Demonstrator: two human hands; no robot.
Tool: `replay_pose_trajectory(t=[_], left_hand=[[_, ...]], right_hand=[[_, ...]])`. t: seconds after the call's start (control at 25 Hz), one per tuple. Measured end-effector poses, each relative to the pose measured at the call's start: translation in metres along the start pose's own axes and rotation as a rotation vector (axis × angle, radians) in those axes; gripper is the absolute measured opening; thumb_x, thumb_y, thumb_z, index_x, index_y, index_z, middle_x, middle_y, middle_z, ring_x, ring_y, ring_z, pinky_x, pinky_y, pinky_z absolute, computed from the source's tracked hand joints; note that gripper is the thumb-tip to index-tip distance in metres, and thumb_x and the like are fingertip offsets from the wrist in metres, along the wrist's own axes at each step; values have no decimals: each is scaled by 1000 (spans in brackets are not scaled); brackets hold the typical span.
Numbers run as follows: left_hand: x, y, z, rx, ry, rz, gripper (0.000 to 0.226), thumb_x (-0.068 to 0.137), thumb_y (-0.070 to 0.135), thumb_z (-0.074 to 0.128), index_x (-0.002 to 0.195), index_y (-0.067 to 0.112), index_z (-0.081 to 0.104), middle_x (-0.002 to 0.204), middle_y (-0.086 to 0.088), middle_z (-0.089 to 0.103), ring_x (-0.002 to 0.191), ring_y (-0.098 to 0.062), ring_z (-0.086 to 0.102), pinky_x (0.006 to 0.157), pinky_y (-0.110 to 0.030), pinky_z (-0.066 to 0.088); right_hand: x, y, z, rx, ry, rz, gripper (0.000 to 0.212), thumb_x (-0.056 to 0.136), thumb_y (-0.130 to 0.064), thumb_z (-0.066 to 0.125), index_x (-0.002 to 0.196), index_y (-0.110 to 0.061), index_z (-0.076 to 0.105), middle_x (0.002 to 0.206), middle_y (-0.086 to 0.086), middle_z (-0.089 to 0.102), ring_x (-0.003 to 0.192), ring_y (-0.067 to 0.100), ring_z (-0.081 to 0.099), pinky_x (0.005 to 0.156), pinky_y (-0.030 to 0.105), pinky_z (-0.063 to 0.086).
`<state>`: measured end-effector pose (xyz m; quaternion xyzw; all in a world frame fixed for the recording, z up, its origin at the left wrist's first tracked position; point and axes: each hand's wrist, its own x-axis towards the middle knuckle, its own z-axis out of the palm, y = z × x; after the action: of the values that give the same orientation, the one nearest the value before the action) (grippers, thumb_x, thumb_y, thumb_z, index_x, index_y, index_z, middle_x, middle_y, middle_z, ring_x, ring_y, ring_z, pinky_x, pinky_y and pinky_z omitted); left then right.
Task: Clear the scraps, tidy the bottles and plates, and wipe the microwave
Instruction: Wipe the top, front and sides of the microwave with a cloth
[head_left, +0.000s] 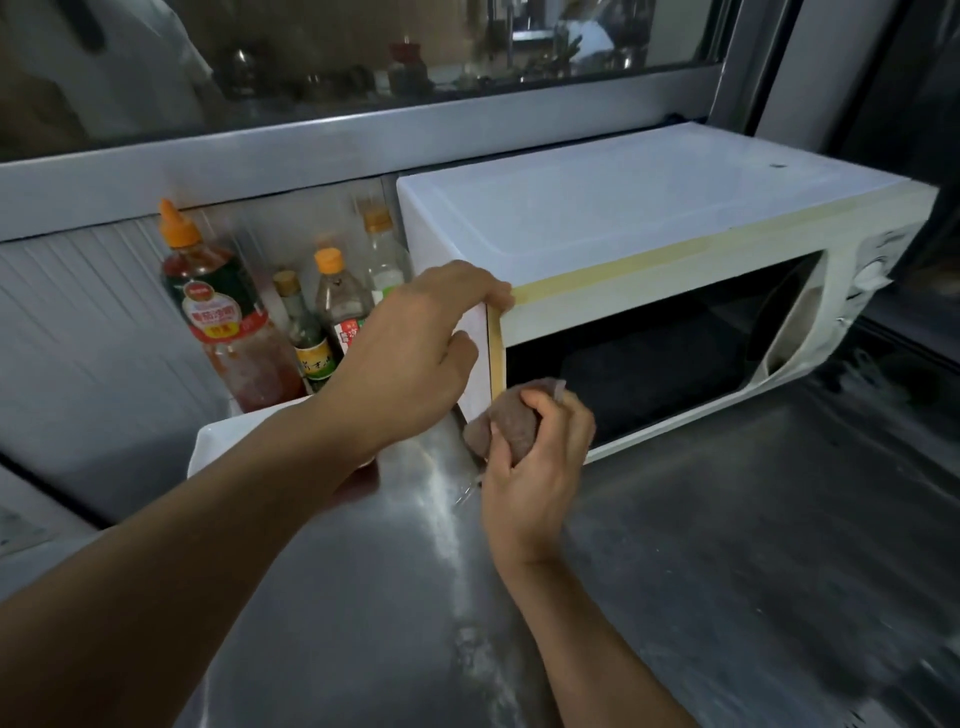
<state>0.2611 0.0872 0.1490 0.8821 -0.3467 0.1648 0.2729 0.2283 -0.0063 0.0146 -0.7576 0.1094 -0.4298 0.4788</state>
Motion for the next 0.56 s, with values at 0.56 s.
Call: replay_pose_trajectory(t=[0.56], left_hand=[[15, 12, 24, 99, 161, -24, 28, 75, 0, 48, 96, 6, 66, 106, -1, 61, 99, -26, 53, 82, -39, 43]], right_hand=[[60, 17, -24, 102, -21, -148, 21, 89, -10, 57, 102, 4, 66, 110, -17, 48, 98, -9, 47, 88, -2, 31]])
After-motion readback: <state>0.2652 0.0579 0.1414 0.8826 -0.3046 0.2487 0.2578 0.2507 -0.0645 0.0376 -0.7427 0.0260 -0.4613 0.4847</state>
